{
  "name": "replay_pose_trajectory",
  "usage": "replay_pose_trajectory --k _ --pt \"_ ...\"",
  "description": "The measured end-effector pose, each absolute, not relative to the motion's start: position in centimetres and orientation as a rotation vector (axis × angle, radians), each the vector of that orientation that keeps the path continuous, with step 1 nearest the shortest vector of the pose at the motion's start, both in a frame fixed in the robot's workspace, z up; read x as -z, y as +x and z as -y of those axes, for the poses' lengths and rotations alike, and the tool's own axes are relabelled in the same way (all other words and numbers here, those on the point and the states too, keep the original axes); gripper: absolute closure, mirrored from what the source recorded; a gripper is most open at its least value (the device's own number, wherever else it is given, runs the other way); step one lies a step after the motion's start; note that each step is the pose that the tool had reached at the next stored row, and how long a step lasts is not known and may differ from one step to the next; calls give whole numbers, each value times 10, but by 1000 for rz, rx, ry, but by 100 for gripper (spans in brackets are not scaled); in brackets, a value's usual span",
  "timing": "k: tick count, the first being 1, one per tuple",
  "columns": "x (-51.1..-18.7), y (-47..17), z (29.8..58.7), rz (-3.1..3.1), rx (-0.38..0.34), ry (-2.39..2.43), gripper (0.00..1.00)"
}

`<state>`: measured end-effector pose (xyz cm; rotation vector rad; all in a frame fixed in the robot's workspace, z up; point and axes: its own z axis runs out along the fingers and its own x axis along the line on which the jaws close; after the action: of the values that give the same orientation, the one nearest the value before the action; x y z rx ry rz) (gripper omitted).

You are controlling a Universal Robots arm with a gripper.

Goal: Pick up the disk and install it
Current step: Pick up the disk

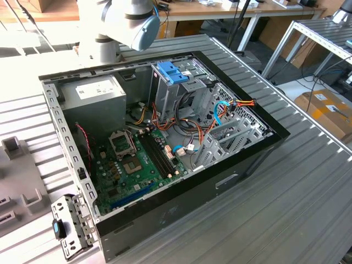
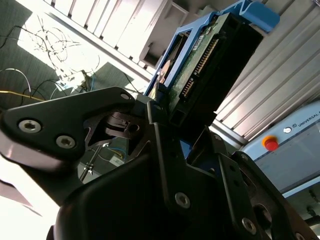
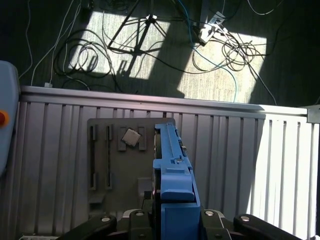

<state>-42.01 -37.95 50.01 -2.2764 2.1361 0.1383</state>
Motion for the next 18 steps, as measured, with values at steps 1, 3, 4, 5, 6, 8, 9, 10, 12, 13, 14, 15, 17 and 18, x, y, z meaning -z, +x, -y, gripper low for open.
replay_pose_trajectory --k 1,3,4,5,6,8,9,10,12,13,14,15,17,18 --pt "-500 -419 380 -2136 -138 -2276 63" --pt "-500 -418 380 -2136 -138 -2276 63" --pt "-500 -418 380 -2136 -138 -2276 63" --pt "-500 -417 380 -2136 -138 -2276 63" --pt "-500 -416 380 -2136 -138 -2276 63" --pt "-500 -415 380 -2136 -138 -2276 63" --pt "-500 -415 380 -2136 -138 -2276 63" --pt "-500 -414 380 -2136 -138 -2276 63" --pt "-500 -413 380 -2136 -138 -2276 63" --pt "-500 -413 381 -2136 -138 -2276 63" --pt "-500 -412 381 -2136 -138 -2276 63" --pt "-500 -412 381 -2136 -138 -2276 63" --pt "-500 -410 381 -2136 -138 -2276 63" --pt "-500 -410 381 -2136 -138 -2276 63"
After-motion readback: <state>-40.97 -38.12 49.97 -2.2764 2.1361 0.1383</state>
